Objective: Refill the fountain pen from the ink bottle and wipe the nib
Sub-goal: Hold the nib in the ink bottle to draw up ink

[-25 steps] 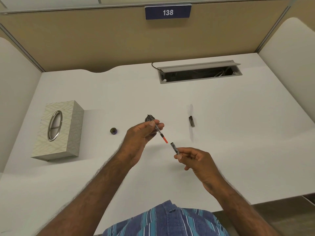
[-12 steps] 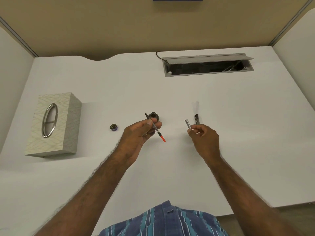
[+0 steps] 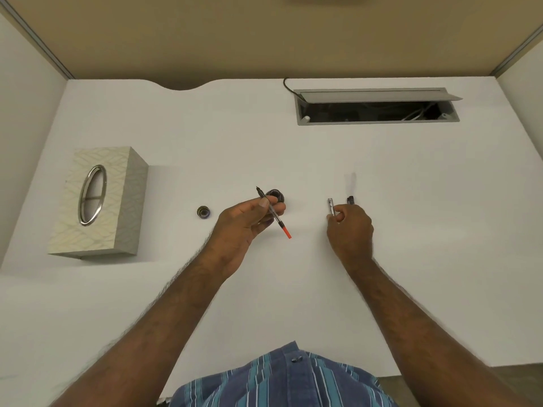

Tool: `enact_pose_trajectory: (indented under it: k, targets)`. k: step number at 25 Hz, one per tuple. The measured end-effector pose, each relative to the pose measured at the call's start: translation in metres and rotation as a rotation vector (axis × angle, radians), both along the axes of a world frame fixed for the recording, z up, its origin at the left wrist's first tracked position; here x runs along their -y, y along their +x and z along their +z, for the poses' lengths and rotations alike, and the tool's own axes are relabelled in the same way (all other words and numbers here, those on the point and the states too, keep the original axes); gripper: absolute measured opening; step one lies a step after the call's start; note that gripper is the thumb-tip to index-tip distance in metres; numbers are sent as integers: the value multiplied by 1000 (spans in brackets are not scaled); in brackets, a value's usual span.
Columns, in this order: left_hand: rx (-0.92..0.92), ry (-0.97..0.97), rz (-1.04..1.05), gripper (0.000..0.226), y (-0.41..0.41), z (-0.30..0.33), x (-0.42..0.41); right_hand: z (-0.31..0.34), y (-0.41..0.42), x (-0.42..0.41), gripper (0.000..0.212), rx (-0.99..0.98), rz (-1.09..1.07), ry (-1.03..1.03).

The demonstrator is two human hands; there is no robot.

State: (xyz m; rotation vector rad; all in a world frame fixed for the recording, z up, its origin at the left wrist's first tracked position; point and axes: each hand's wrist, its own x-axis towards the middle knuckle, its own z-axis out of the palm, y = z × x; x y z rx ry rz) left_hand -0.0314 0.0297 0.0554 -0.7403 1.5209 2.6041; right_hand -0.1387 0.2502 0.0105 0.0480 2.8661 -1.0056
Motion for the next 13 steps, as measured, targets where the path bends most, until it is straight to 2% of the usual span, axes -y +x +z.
enact_pose_trajectory:
  k: [2, 6, 7, 9, 10, 11, 13]
  targets:
    - [4, 4, -1, 24, 0, 0, 0, -1, 0, 0, 27, -23, 7, 12]
    - [7, 5, 11, 23, 1, 2, -3, -2, -1, -3, 48, 14, 3, 29]
    - [5, 1, 11, 23, 1, 4, -4, -1, -1, -4, 46, 18, 7, 23]
    - [1, -11, 6, 22, 1, 7, -7, 2, 1, -7, 13, 20, -10, 0]
    - [0, -14, 4, 23, 1, 8, -8, 6, 3, -8, 7, 12, -22, -18]
    - [0, -15, 4, 23, 1, 10, -9, 10, 6, -8, 17, 5, -37, -43]
    - [3, -10, 14, 24, 3, 13, -12, 27, 19, -7, 22, -1, -45, -184]
